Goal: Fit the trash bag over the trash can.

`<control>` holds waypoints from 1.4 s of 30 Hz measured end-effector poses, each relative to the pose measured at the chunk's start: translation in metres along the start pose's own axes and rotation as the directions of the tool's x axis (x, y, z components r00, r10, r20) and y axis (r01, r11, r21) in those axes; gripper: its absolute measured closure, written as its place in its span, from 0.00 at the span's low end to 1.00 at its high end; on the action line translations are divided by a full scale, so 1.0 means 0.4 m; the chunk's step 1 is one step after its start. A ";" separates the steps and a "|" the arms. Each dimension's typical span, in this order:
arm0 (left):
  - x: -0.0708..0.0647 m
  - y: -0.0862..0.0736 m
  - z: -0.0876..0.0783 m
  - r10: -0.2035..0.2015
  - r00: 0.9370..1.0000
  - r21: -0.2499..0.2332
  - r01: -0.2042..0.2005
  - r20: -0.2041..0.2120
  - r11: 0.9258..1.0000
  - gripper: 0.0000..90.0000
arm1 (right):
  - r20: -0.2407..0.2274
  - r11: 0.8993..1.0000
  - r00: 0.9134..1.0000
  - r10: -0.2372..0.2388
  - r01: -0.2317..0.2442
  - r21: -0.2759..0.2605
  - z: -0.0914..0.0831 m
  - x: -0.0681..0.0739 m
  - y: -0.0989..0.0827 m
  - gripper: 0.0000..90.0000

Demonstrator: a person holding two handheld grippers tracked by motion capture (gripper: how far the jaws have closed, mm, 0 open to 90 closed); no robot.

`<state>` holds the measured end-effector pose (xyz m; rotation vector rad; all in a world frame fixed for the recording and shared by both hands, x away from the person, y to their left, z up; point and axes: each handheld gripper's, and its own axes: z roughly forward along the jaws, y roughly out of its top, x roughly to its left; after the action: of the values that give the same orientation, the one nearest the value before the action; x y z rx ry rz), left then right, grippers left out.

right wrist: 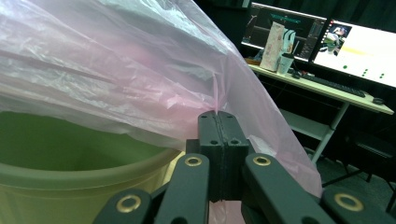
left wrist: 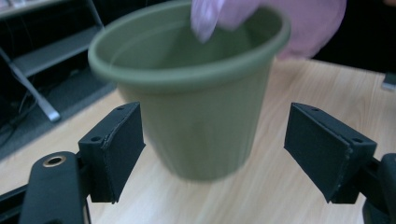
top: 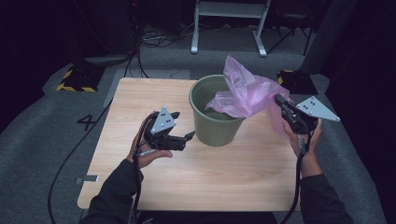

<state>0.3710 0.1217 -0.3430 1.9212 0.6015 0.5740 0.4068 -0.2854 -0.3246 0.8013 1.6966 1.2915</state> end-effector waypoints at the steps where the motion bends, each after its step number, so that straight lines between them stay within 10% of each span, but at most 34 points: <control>1: 0.000 0.000 0.000 0.000 1.000 0.000 0.000 0.000 1.000 0.22 | 0.000 1.000 1.000 0.000 0.000 0.000 0.000 0.000 0.000 1.00; 8: -0.032 0.113 0.052 0.049 0.997 -0.040 -0.047 0.054 0.998 0.21 | -0.002 0.999 0.999 -0.037 0.037 0.027 0.009 0.019 0.000 1.00; 17: -0.052 0.158 0.111 0.076 0.995 -0.051 -0.072 0.071 0.996 0.24 | -0.007 0.992 0.996 -0.091 0.091 0.093 0.021 0.046 -0.014 1.00; 24: -0.031 0.162 0.142 0.133 0.991 -0.013 -0.133 -0.003 0.991 0.66 | -0.042 0.986 0.991 -0.127 0.131 0.099 0.027 0.067 -0.017 1.00; 28: -0.003 0.155 0.157 0.122 0.992 0.036 -0.121 -0.027 0.992 0.73 | -0.074 0.983 0.986 -0.146 0.153 0.101 0.033 0.077 -0.017 1.00; 42: 0.076 0.138 0.179 0.038 0.991 0.152 -0.018 -0.130 0.988 0.44 | -0.136 0.962 0.968 -0.213 0.232 0.146 0.057 0.117 -0.002 1.00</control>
<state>0.4480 0.0717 -0.3164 2.0471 0.7213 0.6954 0.4063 -0.2353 -0.3390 0.6129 1.9456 1.0755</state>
